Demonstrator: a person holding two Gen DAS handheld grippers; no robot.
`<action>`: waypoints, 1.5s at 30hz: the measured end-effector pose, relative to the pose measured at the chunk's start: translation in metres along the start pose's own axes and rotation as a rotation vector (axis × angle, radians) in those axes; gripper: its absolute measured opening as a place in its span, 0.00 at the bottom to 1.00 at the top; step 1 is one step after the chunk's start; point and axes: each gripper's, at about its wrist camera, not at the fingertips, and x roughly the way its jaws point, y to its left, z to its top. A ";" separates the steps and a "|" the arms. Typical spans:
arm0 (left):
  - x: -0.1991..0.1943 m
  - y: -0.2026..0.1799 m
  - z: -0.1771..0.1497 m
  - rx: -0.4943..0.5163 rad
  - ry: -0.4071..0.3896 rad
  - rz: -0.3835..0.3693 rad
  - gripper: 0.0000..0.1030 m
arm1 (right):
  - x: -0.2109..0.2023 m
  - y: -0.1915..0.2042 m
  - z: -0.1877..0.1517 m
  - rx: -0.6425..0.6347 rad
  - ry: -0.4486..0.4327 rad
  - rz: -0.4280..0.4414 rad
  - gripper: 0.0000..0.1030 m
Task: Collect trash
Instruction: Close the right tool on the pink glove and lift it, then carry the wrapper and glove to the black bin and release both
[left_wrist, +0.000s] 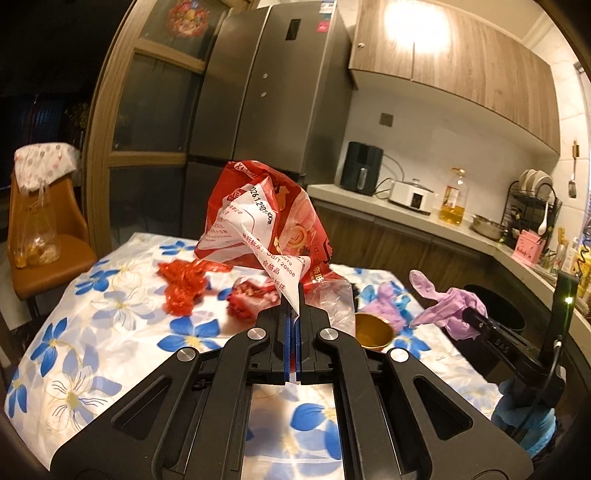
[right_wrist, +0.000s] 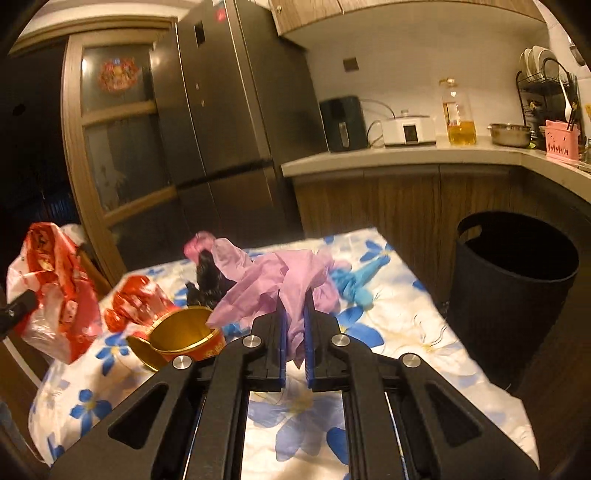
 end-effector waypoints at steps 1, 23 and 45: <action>-0.002 -0.003 0.001 0.005 -0.004 -0.003 0.01 | -0.007 -0.002 0.002 0.003 -0.016 0.008 0.08; 0.047 -0.150 0.019 0.162 -0.016 -0.263 0.00 | -0.072 -0.080 0.048 0.052 -0.227 -0.121 0.06; 0.152 -0.347 -0.010 0.265 0.018 -0.612 0.01 | -0.059 -0.198 0.076 0.105 -0.320 -0.412 0.06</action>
